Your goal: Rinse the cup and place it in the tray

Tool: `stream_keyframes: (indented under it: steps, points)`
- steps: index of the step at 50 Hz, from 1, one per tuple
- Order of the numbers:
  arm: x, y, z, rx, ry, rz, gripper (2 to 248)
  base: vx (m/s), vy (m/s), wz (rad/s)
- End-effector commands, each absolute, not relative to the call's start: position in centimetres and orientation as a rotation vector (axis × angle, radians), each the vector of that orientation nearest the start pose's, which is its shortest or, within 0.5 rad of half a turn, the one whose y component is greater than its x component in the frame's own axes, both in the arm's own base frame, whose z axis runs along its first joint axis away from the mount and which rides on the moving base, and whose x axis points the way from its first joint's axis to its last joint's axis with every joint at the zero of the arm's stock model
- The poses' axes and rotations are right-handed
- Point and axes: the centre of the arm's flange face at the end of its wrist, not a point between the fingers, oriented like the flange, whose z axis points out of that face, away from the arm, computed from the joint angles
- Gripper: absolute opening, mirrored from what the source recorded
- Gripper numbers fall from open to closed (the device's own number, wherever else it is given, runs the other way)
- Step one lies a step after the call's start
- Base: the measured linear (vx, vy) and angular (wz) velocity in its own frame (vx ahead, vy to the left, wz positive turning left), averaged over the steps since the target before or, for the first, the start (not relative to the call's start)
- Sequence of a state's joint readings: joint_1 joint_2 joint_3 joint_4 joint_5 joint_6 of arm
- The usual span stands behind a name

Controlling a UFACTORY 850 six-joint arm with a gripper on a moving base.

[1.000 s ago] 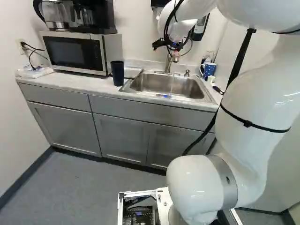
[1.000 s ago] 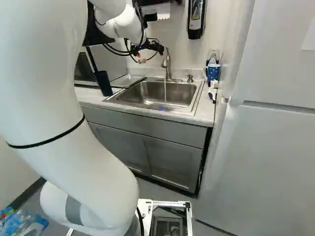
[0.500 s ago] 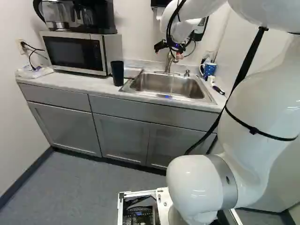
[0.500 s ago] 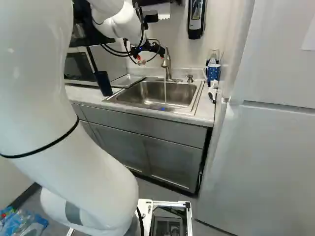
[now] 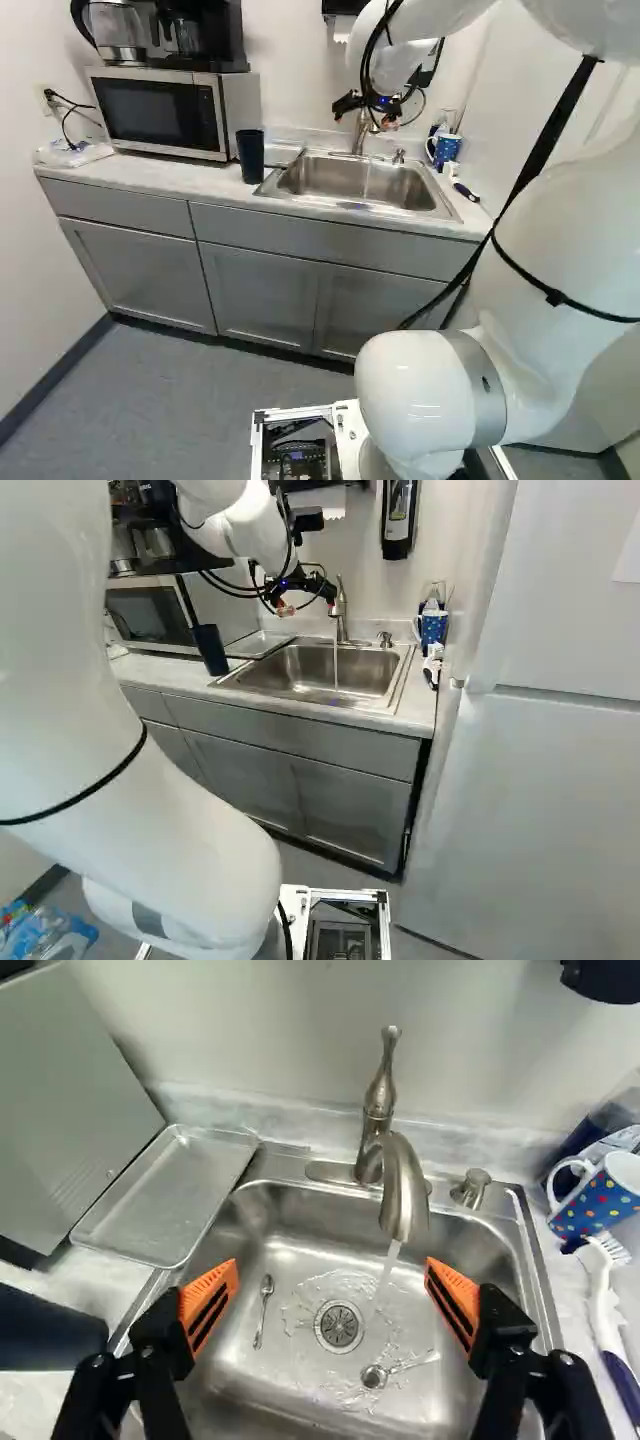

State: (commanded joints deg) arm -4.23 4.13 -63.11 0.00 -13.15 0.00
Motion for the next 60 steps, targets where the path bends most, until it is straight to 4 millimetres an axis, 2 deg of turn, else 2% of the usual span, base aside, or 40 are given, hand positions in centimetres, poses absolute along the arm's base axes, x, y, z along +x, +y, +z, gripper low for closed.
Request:
stream_keyframes:
  steps: [60]
  points:
    - [46.1,-4.2,65.8,-2.971,0.134,-1.105,247,0.0,0.0,0.0]
